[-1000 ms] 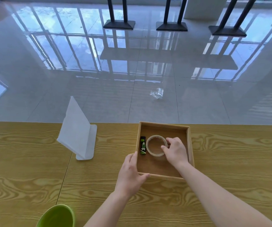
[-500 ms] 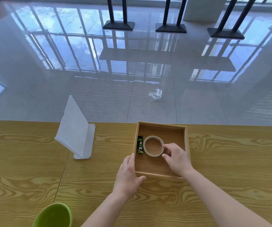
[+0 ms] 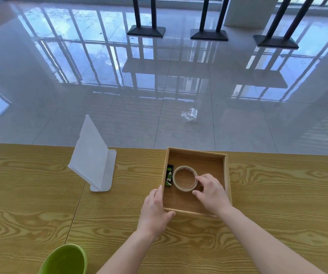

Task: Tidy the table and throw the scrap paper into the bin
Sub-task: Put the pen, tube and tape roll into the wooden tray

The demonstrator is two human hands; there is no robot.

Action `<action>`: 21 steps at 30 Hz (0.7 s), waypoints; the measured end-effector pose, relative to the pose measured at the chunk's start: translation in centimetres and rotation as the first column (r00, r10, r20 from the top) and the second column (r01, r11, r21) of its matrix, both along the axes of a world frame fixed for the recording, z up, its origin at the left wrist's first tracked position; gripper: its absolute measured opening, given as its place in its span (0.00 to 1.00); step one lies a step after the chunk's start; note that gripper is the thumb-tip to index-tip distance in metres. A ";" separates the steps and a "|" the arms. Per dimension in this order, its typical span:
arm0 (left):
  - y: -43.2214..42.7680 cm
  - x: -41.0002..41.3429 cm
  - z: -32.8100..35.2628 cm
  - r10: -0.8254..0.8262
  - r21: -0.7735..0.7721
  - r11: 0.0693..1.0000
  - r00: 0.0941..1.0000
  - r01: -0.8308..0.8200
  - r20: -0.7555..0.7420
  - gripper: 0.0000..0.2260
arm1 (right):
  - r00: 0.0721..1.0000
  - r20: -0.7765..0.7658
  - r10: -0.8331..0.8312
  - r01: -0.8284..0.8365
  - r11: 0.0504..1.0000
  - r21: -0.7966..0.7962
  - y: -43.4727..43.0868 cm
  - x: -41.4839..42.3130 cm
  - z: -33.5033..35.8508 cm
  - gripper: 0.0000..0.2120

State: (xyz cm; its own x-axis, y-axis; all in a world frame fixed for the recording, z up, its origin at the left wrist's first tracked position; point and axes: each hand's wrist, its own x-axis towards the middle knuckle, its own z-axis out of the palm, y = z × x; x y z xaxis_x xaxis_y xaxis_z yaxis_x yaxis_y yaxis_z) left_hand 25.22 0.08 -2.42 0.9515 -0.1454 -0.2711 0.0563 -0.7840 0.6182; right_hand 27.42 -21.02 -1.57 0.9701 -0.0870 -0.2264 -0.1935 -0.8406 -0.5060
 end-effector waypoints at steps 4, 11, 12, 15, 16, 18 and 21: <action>0.1 0.1 0.0 0.000 -0.002 1.000 1.000 0.000 0.002 0.44 | 0.999 0.043 0.030 -0.024 0.993 -0.116 1.1 0.8 0.0 0.41; -0.3 2.6 1.1 0.018 0.011 1.000 0.991 -0.020 0.131 0.34 | 1.000 0.020 0.009 -0.006 0.982 -0.186 2.5 1.9 -0.4 0.48; -0.5 3.5 1.3 -0.015 0.062 0.998 0.984 0.004 0.180 0.31 | 1.000 0.020 0.008 -0.004 0.984 -0.179 2.4 2.0 -0.5 0.48; -1.3 6.4 2.0 -0.124 0.231 0.970 0.974 0.078 0.191 0.28 | 0.999 0.032 0.004 0.002 0.987 -0.160 1.6 2.2 -0.8 0.48; -1.5 7.1 2.1 -0.156 0.285 0.953 0.973 0.103 0.173 0.27 | 0.999 0.039 0.006 0.000 0.988 -0.155 1.4 2.3 -0.9 0.47; -1.7 8.2 1.9 -0.197 0.360 0.924 0.968 0.130 0.156 0.25 | 0.998 0.060 0.016 -0.007 0.989 -0.148 1.1 2.5 -1.1 0.46; -2.0 9.2 1.3 -0.194 0.376 0.920 0.965 0.115 0.178 0.26 | 0.992 0.114 0.045 -0.028 0.988 -0.151 0.8 2.8 -1.4 0.44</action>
State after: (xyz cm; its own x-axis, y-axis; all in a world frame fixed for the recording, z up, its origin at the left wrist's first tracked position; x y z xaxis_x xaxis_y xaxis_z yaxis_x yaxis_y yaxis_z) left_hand 34.46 -1.96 -1.08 0.9653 -0.2256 -0.1315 -0.1826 -0.9432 0.2777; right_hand 30.22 -20.23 -2.94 0.9923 -0.0753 -0.0986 -0.1083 -0.9135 -0.3921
